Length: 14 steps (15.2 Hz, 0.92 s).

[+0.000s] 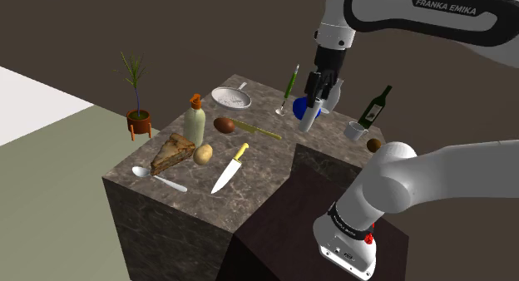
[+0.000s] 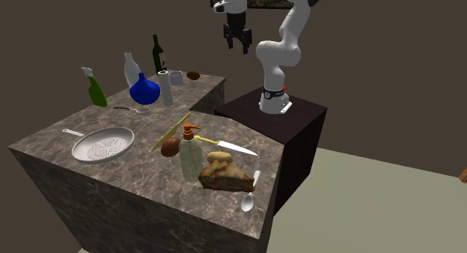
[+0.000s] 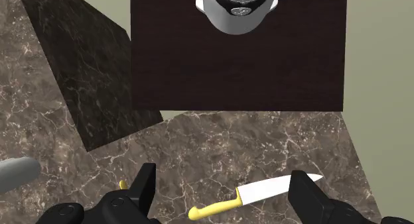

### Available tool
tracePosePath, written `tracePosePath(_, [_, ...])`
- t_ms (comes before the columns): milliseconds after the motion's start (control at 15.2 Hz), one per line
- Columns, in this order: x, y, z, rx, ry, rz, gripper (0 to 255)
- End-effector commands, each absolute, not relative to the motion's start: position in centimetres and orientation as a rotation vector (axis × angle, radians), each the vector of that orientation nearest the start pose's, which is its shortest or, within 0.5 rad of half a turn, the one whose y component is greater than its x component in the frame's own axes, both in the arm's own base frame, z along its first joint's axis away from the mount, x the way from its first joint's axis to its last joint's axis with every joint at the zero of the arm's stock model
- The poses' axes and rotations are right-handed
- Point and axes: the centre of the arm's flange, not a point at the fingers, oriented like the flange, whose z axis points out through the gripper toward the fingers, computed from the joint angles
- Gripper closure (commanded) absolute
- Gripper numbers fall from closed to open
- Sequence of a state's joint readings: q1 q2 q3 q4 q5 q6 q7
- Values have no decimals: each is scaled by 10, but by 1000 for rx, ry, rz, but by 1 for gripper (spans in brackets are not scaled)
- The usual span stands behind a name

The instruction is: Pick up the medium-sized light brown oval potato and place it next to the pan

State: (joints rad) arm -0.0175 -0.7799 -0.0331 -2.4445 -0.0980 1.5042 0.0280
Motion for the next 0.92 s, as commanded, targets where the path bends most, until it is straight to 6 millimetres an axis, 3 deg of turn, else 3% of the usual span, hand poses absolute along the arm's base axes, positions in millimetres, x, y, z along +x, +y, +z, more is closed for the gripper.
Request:
tracePosePath(0, [295,-28,542,-3203,105,259,0])
tracePosePath(858, [374,24,415,-3017,647,205,0])
